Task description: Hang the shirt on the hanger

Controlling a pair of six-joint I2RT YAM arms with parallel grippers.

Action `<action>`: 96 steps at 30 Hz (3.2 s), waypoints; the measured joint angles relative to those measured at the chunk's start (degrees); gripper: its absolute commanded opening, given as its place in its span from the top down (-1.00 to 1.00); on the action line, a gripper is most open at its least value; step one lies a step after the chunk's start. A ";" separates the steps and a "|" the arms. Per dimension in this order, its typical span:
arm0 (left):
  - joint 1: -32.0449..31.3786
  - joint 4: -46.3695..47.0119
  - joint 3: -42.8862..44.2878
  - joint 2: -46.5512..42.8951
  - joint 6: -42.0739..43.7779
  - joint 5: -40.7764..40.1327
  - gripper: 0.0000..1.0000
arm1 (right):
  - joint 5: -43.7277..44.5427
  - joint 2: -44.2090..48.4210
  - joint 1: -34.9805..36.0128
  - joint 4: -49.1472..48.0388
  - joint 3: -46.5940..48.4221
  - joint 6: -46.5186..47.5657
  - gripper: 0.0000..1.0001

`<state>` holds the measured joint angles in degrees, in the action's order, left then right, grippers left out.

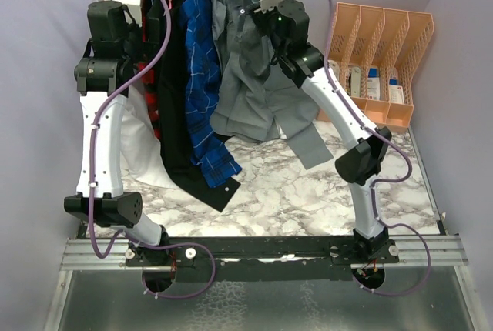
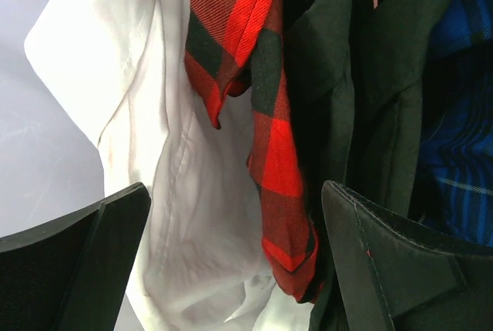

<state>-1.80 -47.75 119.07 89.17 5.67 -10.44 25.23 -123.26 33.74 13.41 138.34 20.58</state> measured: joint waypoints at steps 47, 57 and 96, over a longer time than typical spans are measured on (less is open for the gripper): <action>10.60 6.75 -47.12 -37.77 -0.85 -12.96 -0.98 | -8.90 80.28 1.92 8.02 -82.36 -46.38 -0.83; 16.33 8.17 -59.21 -42.66 -5.97 4.63 -0.98 | -18.18 92.48 1.92 -3.34 -89.46 -36.52 -0.86; 24.61 11.50 -65.20 -46.49 -7.78 24.37 -0.98 | -56.30 71.91 1.95 -66.29 -56.02 -73.40 -1.00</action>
<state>22.81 -36.25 53.87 42.68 -2.11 13.93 -31.07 -51.35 35.68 -52.88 82.32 -52.82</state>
